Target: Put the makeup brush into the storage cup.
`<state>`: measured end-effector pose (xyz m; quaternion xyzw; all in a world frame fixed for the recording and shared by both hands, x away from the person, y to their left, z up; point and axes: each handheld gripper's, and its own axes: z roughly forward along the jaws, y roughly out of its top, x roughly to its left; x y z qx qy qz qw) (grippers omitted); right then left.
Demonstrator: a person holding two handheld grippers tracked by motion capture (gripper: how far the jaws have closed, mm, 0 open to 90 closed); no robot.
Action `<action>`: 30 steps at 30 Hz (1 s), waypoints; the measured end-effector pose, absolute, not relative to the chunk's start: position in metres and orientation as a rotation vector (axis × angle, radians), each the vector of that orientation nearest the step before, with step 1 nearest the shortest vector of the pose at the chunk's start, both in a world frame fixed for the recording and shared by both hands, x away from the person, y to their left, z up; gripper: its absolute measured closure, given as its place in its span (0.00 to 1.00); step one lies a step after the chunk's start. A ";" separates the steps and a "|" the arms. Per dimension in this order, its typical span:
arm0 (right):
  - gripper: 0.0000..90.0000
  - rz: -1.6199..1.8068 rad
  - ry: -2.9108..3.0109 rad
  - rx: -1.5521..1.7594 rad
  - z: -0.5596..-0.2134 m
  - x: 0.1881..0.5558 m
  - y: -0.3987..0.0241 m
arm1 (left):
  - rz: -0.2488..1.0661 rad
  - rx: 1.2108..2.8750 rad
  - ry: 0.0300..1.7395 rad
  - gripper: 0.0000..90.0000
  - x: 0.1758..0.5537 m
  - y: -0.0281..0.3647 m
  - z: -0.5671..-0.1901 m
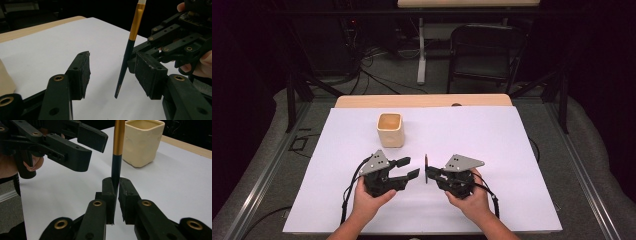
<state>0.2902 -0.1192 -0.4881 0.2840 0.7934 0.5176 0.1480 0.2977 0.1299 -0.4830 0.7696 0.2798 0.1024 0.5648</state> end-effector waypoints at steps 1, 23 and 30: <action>0.92 1.488 2.282 0.816 -0.488 0.290 -0.119 | 0.239 1.809 0.661 0.51 0.298 0.129 -0.483; 0.92 1.471 2.279 0.786 -0.488 0.288 -0.116 | 0.216 1.815 0.619 0.58 0.297 0.115 -0.477; 0.92 1.471 2.278 0.784 -0.488 0.287 -0.115 | 0.216 1.803 0.620 0.64 0.297 0.114 -0.477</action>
